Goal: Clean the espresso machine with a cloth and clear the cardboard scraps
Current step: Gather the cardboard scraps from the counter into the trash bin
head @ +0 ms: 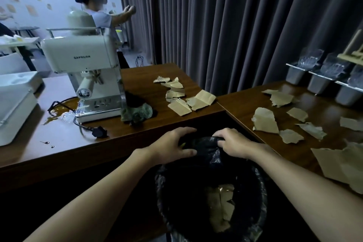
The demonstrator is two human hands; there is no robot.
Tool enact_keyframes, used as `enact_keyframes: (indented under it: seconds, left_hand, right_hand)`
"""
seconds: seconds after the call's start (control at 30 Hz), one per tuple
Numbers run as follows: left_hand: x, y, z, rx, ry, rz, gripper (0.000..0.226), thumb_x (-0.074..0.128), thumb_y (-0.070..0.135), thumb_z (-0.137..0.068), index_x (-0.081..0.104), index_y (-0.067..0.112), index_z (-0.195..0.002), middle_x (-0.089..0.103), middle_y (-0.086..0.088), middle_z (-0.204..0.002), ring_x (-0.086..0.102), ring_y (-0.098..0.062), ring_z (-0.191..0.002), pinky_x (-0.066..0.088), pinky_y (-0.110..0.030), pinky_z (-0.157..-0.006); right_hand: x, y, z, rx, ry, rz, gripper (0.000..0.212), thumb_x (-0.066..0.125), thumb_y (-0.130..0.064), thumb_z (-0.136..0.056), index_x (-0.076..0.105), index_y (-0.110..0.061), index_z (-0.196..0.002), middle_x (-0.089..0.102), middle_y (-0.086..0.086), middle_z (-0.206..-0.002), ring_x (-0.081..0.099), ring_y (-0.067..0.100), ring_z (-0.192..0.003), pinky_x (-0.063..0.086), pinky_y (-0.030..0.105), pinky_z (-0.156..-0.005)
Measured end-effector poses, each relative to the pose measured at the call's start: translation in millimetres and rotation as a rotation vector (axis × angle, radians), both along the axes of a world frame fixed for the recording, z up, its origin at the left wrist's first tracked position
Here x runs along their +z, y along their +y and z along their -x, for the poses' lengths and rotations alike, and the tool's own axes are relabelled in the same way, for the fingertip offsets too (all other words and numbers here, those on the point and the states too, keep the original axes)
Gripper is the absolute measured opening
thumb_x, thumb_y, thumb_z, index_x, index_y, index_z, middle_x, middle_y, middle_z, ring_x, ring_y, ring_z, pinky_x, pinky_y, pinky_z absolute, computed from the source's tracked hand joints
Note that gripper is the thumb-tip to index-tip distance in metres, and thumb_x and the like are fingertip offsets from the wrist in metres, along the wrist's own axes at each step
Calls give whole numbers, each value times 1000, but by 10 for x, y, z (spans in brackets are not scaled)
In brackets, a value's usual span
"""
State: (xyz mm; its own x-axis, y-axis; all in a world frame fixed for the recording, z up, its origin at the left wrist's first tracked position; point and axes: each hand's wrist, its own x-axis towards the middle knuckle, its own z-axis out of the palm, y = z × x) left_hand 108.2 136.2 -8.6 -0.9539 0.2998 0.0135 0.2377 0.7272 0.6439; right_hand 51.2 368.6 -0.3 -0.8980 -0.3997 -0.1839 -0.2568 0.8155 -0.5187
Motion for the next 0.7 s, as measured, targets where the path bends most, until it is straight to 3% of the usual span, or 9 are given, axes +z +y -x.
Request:
enact_keyframes:
  seconds: [0.23,0.37,0.43,0.53,0.6,0.67,0.7]
  left_hand:
    - [61,34,243,-14,154,99,52,73,26,-91,57,23,-141,62,7,-137,55,-3,-123,33,2,-92]
    - [104,-42,369,34,176,125,37,66,20,-95,64,23,-133,69,7,-128,62,-7,-117,49,-24,-99]
    - [94,-97,411,87,182,122,32,65,20,-95,68,22,-127,72,7,-120,66,-8,-110,53,-29,-92]
    - [63,-203,422,182,169,120,27,66,18,-94,71,22,-120,74,7,-112,68,-9,-101,55,-31,-84]
    - [24,-292,406,253,155,138,26,66,19,-94,71,22,-120,73,6,-114,68,-12,-103,55,-32,-85]
    - [-17,-388,395,325,141,156,27,65,20,-94,70,21,-121,72,3,-117,67,-17,-107,53,-32,-87]
    - [-36,-431,396,350,139,172,28,65,19,-94,69,19,-122,69,1,-120,65,-20,-109,51,-31,-87]
  right_hand:
    - [162,-143,218,163,-36,119,22,55,-18,-95,71,-33,-100,69,-5,-103,64,12,-96,54,31,-86]
    - [157,-217,532,262,-53,129,16,58,-23,-96,71,-31,-97,70,-6,-99,64,11,-96,53,31,-87]
    - [164,-278,719,322,-67,121,16,57,-30,-95,72,-25,-98,70,-9,-96,64,8,-93,53,31,-85]
    - [208,-397,947,313,-55,188,39,48,-43,-98,68,-14,-82,64,-8,-78,60,9,-78,45,30,-73]
    - [223,-517,1077,273,15,221,42,42,-42,-101,67,-10,-93,70,5,-95,64,20,-94,47,36,-84]
    - [239,-652,1143,302,36,176,35,41,-33,-102,64,-16,-121,63,4,-127,57,18,-118,43,35,-99]
    - [230,-715,1169,332,18,139,36,40,-28,-102,57,-19,-133,57,2,-136,56,15,-118,44,30,-98]
